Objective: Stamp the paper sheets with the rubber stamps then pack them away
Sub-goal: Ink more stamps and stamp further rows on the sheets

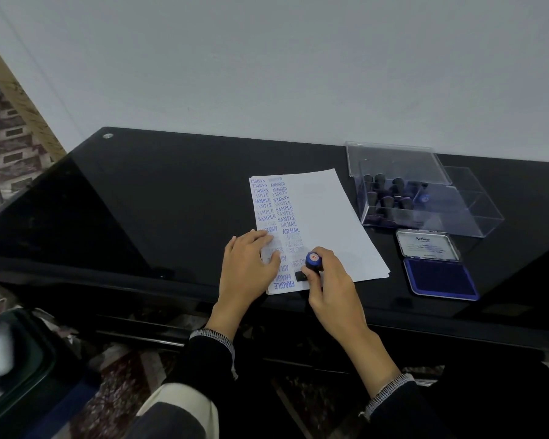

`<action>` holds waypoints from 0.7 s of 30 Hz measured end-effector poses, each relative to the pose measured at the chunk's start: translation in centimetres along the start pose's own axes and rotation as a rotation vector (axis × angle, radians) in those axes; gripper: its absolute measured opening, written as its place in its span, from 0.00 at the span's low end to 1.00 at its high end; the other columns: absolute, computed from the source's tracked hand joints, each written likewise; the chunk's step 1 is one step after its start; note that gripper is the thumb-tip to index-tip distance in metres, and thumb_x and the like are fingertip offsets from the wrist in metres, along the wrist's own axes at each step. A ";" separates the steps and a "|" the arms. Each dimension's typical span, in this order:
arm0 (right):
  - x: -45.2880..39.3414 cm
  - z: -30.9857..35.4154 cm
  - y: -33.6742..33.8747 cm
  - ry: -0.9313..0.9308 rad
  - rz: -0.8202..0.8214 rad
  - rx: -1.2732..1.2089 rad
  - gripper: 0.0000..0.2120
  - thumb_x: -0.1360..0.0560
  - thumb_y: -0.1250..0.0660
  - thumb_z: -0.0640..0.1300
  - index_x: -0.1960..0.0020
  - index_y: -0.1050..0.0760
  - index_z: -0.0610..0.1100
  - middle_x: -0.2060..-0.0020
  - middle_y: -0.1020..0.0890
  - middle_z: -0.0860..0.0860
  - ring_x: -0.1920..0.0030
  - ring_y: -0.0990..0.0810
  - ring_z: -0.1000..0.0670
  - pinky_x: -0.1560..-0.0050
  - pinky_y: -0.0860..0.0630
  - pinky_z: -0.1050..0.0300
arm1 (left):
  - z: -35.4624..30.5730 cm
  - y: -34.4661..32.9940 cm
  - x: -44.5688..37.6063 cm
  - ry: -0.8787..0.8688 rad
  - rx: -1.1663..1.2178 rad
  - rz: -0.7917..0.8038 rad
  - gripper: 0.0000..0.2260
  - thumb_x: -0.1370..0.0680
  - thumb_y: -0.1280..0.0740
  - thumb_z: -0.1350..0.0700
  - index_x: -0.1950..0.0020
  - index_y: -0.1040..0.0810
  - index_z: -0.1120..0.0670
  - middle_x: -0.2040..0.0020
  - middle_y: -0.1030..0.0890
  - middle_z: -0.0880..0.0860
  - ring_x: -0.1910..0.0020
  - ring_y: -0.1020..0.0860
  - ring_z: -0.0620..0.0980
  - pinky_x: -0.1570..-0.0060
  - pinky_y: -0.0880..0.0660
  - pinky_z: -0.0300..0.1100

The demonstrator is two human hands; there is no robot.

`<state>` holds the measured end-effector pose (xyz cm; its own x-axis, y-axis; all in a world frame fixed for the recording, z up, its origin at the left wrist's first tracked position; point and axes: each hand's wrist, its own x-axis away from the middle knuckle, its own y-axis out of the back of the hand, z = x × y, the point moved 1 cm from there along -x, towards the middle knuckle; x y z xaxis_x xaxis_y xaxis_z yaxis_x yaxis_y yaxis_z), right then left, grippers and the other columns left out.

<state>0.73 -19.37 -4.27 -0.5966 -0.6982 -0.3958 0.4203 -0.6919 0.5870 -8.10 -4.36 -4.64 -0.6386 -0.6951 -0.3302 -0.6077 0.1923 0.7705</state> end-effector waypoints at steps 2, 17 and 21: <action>0.0 0.1 -0.1 0.020 0.000 0.031 0.11 0.23 0.36 0.41 0.42 0.32 0.45 0.52 0.26 0.54 0.55 0.25 0.55 0.55 0.25 0.62 | 0.0 0.0 0.0 0.001 -0.001 0.001 0.18 0.23 0.34 0.49 0.35 0.23 0.52 0.33 0.25 0.47 0.32 0.31 0.45 0.26 0.46 0.47; -0.4 0.3 -0.1 0.071 0.011 0.171 0.13 0.25 0.33 0.37 0.42 0.30 0.42 0.54 0.23 0.49 0.57 0.22 0.48 0.59 0.22 0.55 | -0.2 0.2 0.3 -0.003 0.009 0.009 0.18 0.23 0.34 0.50 0.34 0.23 0.53 0.33 0.25 0.48 0.32 0.31 0.46 0.26 0.46 0.48; -0.8 0.5 0.3 0.021 0.082 0.126 0.10 0.24 0.35 0.40 0.44 0.31 0.47 0.54 0.23 0.52 0.57 0.22 0.52 0.58 0.23 0.58 | -0.3 0.3 0.3 -0.002 0.008 0.015 0.18 0.23 0.34 0.49 0.34 0.23 0.53 0.33 0.25 0.48 0.32 0.31 0.46 0.26 0.45 0.48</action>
<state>1.01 -18.98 -3.45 -0.5492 -0.7557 -0.3567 0.3769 -0.6050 0.7014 -8.32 -4.71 -4.30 -0.6487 -0.6910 -0.3191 -0.6014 0.2084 0.7713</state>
